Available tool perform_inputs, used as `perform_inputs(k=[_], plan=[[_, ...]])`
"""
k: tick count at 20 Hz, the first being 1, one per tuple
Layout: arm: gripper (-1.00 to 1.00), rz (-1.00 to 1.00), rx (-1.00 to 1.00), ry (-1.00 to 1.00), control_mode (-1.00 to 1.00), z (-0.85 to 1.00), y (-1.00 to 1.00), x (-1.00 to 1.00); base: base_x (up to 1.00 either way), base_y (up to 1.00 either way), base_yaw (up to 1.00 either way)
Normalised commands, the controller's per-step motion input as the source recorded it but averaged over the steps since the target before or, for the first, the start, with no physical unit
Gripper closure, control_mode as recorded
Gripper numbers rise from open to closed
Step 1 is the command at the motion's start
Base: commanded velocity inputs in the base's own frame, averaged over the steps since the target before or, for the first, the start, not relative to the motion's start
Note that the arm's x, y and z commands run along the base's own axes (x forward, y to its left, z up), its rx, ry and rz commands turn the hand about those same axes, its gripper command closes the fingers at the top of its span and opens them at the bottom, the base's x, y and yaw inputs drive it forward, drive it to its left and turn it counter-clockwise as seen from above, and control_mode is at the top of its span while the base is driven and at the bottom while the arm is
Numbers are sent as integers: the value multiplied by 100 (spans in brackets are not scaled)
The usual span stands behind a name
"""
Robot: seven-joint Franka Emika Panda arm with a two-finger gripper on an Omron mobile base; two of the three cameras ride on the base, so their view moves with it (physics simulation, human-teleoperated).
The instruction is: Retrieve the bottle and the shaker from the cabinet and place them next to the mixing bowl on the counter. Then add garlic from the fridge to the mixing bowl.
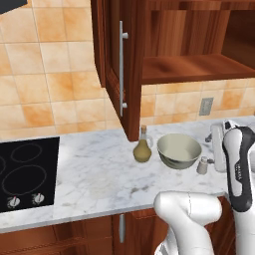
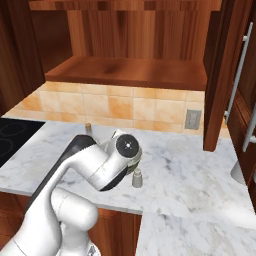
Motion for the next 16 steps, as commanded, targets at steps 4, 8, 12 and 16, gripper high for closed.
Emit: perform_inputs(k=[4, 8, 12, 16], plan=[[-100, 29, -38, 12, -100, 6, 49, -8, 0, 0, 0], [-100, 31, -27, 1, -100, 28, 34, -9, 0, 0, 0], [-100, 32, -22, 0, -100, 18, 26, -13, 0, 0, 0], [-100, 28, -28, 0, -100, 3, 39, -13, 0, 0, 0]])
